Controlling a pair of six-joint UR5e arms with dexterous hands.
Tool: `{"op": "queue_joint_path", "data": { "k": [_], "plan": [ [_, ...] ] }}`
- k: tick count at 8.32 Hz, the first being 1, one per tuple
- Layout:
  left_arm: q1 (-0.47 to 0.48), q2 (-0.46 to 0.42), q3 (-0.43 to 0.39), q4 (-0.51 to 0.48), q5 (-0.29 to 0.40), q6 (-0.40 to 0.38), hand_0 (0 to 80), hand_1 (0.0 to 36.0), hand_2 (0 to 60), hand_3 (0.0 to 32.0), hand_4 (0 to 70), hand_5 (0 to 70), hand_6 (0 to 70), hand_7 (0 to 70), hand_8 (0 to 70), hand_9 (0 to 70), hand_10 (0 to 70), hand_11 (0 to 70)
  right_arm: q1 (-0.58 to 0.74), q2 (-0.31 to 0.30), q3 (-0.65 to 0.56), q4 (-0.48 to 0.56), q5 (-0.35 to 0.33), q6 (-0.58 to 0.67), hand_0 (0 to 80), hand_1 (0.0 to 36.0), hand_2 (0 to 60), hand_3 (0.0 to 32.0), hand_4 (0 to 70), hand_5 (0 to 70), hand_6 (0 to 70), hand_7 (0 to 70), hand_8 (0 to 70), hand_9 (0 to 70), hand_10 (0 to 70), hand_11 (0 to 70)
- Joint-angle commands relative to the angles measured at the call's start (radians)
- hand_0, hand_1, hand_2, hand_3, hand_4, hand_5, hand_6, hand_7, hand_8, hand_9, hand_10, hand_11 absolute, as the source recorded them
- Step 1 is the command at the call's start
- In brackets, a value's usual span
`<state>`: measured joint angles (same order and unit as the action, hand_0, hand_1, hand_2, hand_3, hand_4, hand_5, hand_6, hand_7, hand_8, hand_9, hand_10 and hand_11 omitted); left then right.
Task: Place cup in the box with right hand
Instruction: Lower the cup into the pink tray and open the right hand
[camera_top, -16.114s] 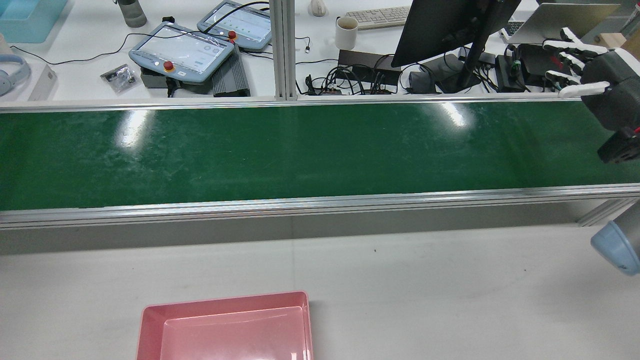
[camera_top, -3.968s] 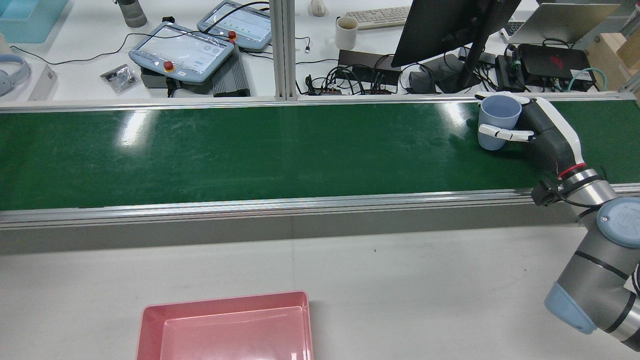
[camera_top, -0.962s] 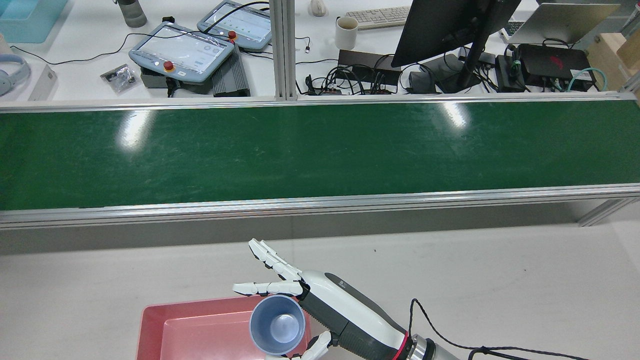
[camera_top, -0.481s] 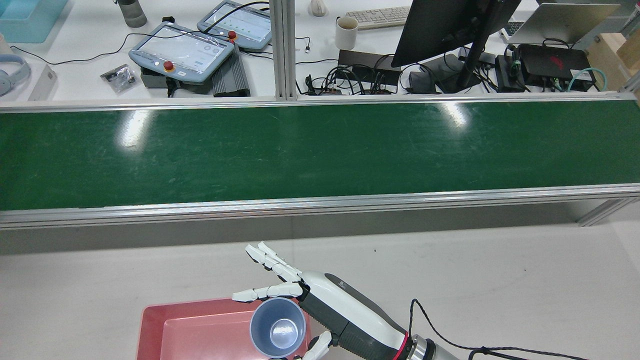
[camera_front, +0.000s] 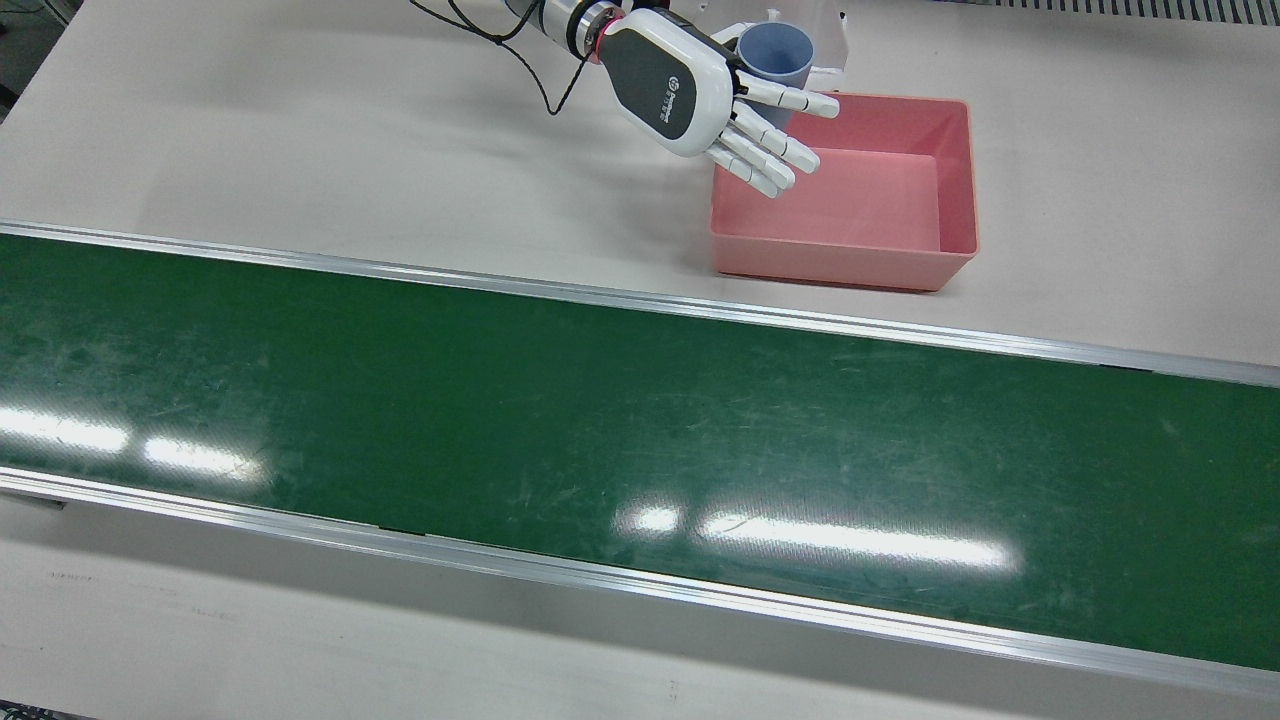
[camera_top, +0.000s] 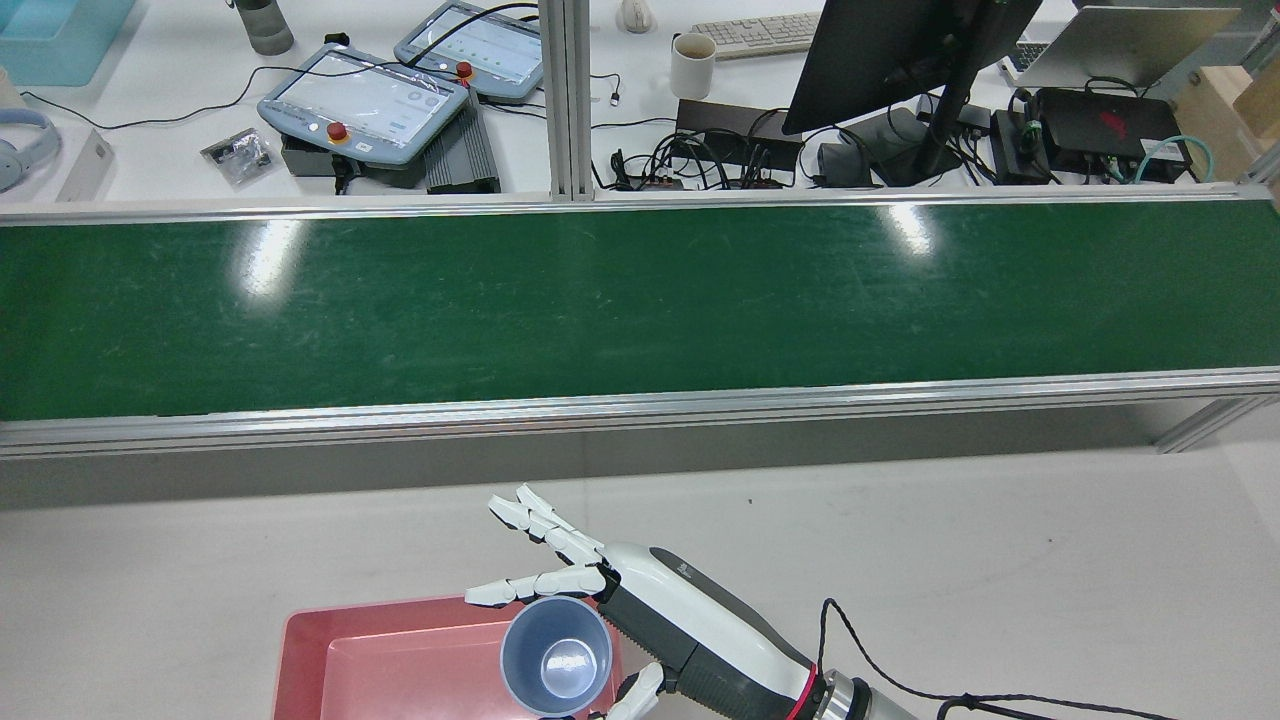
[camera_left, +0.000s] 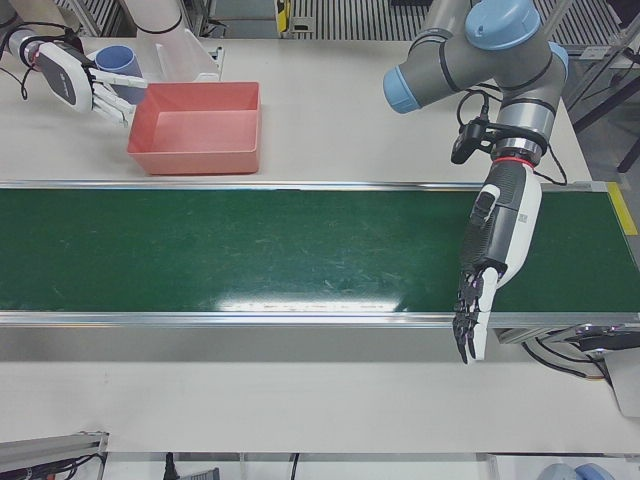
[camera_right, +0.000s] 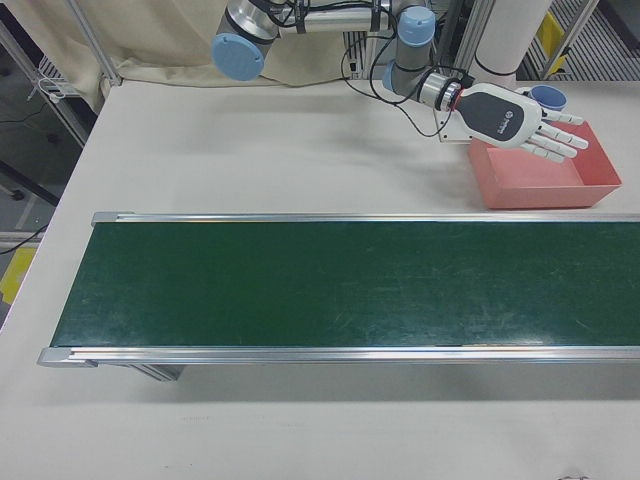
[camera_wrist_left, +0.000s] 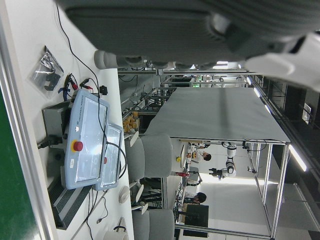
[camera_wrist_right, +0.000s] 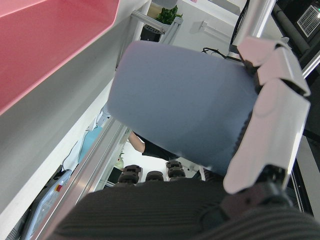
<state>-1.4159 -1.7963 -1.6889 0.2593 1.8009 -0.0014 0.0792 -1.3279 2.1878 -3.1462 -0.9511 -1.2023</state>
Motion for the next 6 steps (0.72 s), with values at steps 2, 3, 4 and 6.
{"op": "queue_joint_path", "data": {
  "k": [2, 3, 4, 6],
  "plan": [
    [0.000, 0.000, 0.000, 0.000, 0.000, 0.000, 0.0, 0.0, 0.0, 0.0, 0.0, 0.0, 0.0, 0.0, 0.0, 0.0, 0.0, 0.0, -0.009, -0.013, 0.000, 0.003, 0.000, 0.001, 48.8, 16.1, 15.7, 32.0, 0.0, 6.2, 0.0, 1.7, 0.0, 2.0, 3.2, 7.1],
    [0.000, 0.000, 0.000, 0.000, 0.000, 0.000, 0.0, 0.0, 0.0, 0.0, 0.0, 0.0, 0.0, 0.0, 0.0, 0.0, 0.0, 0.0, -0.009, -0.013, -0.002, 0.003, 0.000, 0.001, 49.2, 15.3, 11.0, 32.0, 0.0, 6.2, 0.0, 0.0, 0.0, 1.6, 3.3, 7.1],
    [0.000, 0.000, 0.000, 0.000, 0.000, 0.000, 0.0, 0.0, 0.0, 0.0, 0.0, 0.0, 0.0, 0.0, 0.0, 0.0, 0.0, 0.0, -0.009, -0.013, -0.005, 0.003, 0.000, 0.003, 49.3, 14.8, 9.1, 32.0, 0.0, 6.0, 0.0, 0.2, 0.0, 1.5, 3.1, 6.8],
    [0.000, 0.000, 0.000, 0.000, 0.000, 0.001, 0.0, 0.0, 0.0, 0.0, 0.0, 0.0, 0.0, 0.0, 0.0, 0.0, 0.0, 0.0, 0.023, -0.013, 0.044, 0.000, -0.002, 0.012, 49.4, 14.7, 7.6, 32.0, 0.0, 6.1, 0.0, 0.5, 0.0, 1.4, 3.0, 6.7]
  ]
}}
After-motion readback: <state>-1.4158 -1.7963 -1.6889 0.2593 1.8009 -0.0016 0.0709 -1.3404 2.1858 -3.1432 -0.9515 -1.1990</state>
